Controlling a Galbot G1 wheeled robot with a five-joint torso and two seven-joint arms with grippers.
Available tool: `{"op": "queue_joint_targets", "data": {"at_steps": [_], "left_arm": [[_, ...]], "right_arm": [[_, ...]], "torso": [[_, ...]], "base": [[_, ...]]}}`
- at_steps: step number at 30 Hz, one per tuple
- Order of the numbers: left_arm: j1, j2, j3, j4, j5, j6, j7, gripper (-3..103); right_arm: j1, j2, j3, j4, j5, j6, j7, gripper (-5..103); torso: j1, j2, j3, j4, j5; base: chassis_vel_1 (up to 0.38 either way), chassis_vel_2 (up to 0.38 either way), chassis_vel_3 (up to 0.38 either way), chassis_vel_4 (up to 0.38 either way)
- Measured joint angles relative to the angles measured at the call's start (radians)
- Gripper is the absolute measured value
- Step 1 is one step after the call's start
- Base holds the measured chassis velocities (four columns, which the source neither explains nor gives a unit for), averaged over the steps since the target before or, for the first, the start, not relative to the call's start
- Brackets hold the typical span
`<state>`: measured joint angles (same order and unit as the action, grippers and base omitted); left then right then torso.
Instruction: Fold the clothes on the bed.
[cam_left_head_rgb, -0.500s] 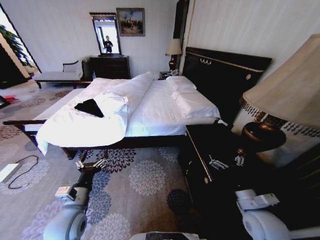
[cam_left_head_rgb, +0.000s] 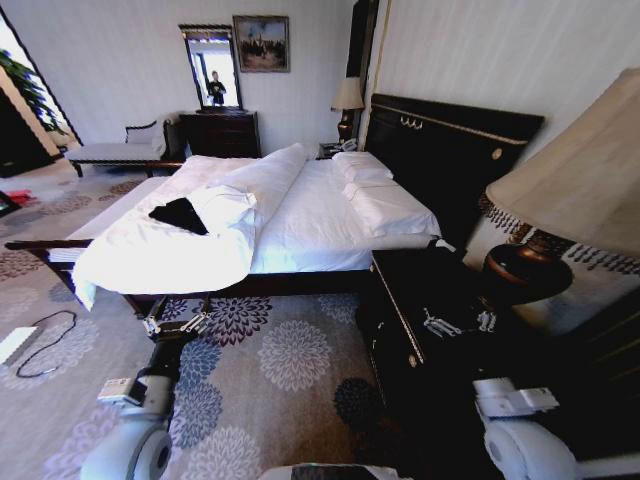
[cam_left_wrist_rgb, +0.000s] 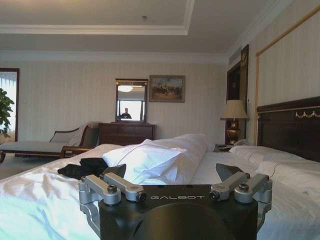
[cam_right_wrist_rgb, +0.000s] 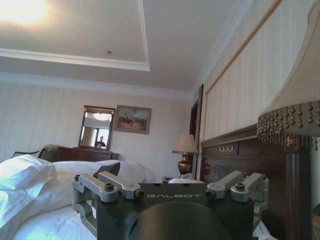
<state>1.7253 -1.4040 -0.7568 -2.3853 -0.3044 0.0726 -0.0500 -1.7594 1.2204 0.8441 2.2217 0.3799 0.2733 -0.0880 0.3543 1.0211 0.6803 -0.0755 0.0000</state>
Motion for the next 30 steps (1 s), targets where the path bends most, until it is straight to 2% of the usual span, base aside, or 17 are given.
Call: {"op": "queue_joint_targets", "data": {"at_steps": [19, 30], "left_arm": [[0.018, -0.010, -0.005, -0.006, 0.026, 0.001, -0.003, 100], [0.021, -0.014, 0.000, 0.007, 0.041, -0.011, -0.003, 100]], "right_arm": [[0.011, 0.012, -0.007, -0.018, -0.042, 0.013, -0.005, 100], [0.007, 0.024, -0.016, -0.023, -0.031, 0.024, -0.023, 100]], "torso": [[0.000, 0.000, 0.000, 0.0000, 0.0000], [0.000, 0.000, 0.000, 0.0001, -0.0001]], "base": [[0.000, 0.000, 0.000, 0.000], [-0.056, 0.049, 0.051, -0.042]]}}
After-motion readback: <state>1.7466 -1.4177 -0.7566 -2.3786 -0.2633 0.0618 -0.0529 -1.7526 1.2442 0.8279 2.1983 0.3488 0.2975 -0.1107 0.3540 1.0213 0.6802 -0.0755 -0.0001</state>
